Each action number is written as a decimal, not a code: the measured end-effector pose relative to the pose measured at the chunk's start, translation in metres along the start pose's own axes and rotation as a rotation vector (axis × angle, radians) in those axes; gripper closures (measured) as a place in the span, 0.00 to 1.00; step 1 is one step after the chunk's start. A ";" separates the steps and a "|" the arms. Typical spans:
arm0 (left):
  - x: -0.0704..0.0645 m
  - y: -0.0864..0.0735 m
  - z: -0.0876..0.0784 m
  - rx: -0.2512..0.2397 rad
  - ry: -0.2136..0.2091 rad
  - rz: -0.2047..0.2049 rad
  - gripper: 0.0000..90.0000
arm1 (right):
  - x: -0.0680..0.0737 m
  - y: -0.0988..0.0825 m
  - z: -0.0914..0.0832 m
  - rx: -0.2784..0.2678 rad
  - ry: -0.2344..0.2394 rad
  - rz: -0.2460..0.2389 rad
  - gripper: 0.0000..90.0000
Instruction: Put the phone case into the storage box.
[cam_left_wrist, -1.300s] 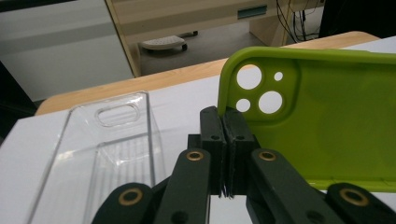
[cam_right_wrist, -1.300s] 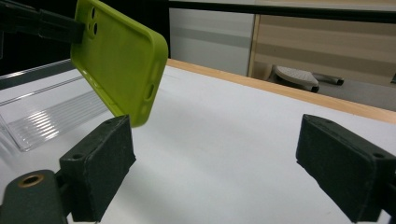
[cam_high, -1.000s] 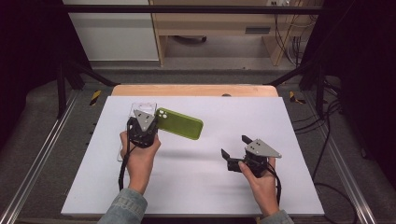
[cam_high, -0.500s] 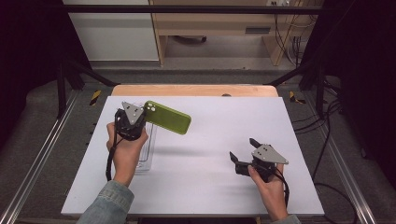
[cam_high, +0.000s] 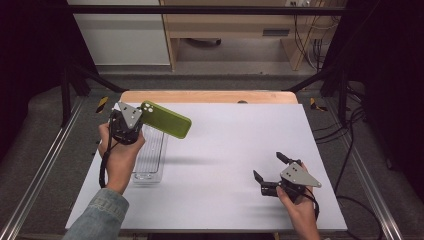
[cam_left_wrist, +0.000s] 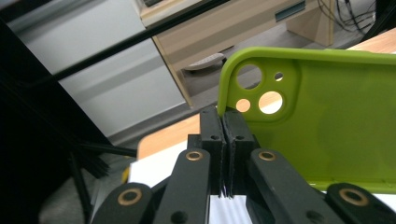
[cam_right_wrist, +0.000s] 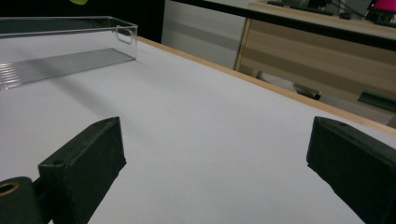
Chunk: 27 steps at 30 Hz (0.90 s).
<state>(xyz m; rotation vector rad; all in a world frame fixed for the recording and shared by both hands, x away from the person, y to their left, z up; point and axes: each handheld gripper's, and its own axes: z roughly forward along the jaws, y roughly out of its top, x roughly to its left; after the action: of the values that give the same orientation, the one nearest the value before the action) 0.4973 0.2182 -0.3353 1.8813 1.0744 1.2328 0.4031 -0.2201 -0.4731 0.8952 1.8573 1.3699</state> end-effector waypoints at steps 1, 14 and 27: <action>0.000 0.000 0.000 0.000 0.000 0.000 0.98 | 0.000 0.000 0.000 0.000 0.000 0.000 0.05; 0.016 0.002 0.000 0.021 0.069 0.134 0.98 | -0.002 -0.007 -0.004 -0.038 -0.033 0.020 0.04; 0.023 0.005 0.002 0.013 0.116 0.244 0.98 | -0.005 -0.008 -0.003 -0.059 -0.051 0.043 0.04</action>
<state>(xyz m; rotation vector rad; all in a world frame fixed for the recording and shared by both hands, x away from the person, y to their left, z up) 0.5059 0.2362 -0.3220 2.0172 0.9323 1.4911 0.4018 -0.2276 -0.4798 0.9361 1.7598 1.4076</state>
